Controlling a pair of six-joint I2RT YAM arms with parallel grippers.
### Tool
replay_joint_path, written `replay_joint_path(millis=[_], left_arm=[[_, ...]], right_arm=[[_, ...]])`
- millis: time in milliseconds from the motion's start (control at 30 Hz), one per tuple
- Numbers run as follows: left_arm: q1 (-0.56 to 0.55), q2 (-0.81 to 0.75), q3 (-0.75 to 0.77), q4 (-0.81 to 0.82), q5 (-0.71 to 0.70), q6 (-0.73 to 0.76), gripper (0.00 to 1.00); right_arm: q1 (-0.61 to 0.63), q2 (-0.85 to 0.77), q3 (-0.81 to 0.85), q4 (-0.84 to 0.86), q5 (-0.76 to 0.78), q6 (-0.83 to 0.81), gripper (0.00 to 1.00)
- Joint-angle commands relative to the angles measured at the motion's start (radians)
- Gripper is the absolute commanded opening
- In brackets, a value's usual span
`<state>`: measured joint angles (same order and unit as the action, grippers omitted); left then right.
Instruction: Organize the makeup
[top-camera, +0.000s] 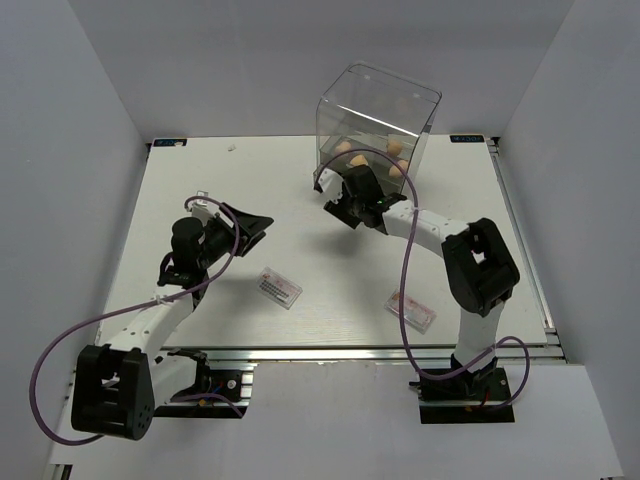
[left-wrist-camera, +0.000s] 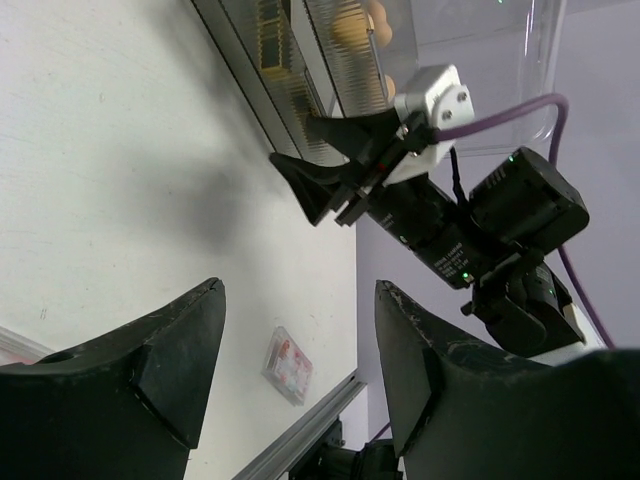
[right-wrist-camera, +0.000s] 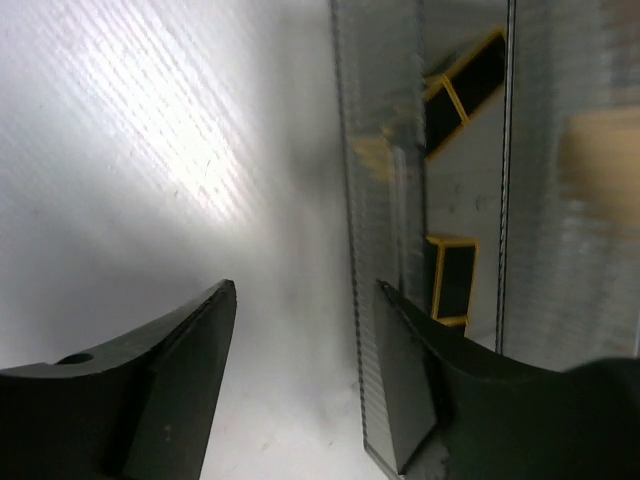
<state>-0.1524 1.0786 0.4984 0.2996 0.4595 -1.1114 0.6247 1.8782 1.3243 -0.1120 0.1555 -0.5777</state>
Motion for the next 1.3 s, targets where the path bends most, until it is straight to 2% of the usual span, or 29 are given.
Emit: replay_joint_path(millis=[0, 333, 567, 667, 700, 767, 800, 867, 900, 933, 1000, 1067, 1167, 1267], left_arm=[[0.004, 0.018, 0.000, 0.053, 0.024, -0.008, 0.71], [-0.018, 0.145, 0.035, 0.118, 0.042, -0.021, 0.73], [-0.114, 0.297, 0.109, 0.174, 0.027, -0.027, 0.73], [-0.139, 0.360, 0.126, 0.219, 0.025, -0.045, 0.71], [-0.144, 0.375, 0.134, 0.236, 0.025, -0.053, 0.67], [-0.156, 0.432, 0.150, 0.254, 0.027, -0.065, 0.60], [-0.160, 0.455, 0.173, 0.278, 0.025, -0.082, 0.50], [-0.180, 0.536, 0.210, 0.305, 0.021, -0.099, 0.35], [-0.191, 0.567, 0.260, 0.308, 0.012, -0.116, 0.30], [-0.217, 0.601, 0.291, 0.311, 0.007, -0.120, 0.25], [-0.248, 0.705, 0.356, 0.320, -0.007, -0.146, 0.25], [-0.288, 0.817, 0.446, 0.363, -0.021, -0.194, 0.26], [-0.320, 0.926, 0.538, 0.453, -0.047, -0.276, 0.31], [-0.334, 1.041, 0.614, 0.527, -0.084, -0.327, 0.35]], right_arm=[[-0.009, 0.065, 0.094, 0.020, 0.052, -0.002, 0.64], [-0.040, 0.104, 0.132, 0.037, 0.084, -0.022, 0.89], [-0.045, 0.099, 0.121, 0.046, 0.088, -0.021, 0.89], [-0.051, 0.066, 0.119, -0.003, 0.015, -0.001, 0.89], [-0.054, 0.047, 0.119, -0.032, -0.035, 0.009, 0.86], [-0.074, -0.046, 0.109, -0.083, -0.234, 0.009, 0.81], [-0.080, -0.129, 0.075, -0.104, -0.304, 0.001, 0.71], [-0.108, -0.215, 0.026, -0.100, -0.442, 0.001, 0.50], [-0.117, -0.299, -0.029, -0.078, -0.476, 0.007, 0.26], [-0.143, -0.339, -0.058, -0.063, -0.522, 0.030, 0.15], [-0.173, -0.454, -0.143, -0.034, -0.566, 0.058, 0.00], [-0.245, -0.523, -0.189, -0.025, -0.678, 0.094, 0.00], [-0.357, -0.638, -0.266, -0.018, -0.822, 0.148, 0.13], [-0.447, -0.724, -0.319, -0.005, -0.898, 0.202, 0.18]])
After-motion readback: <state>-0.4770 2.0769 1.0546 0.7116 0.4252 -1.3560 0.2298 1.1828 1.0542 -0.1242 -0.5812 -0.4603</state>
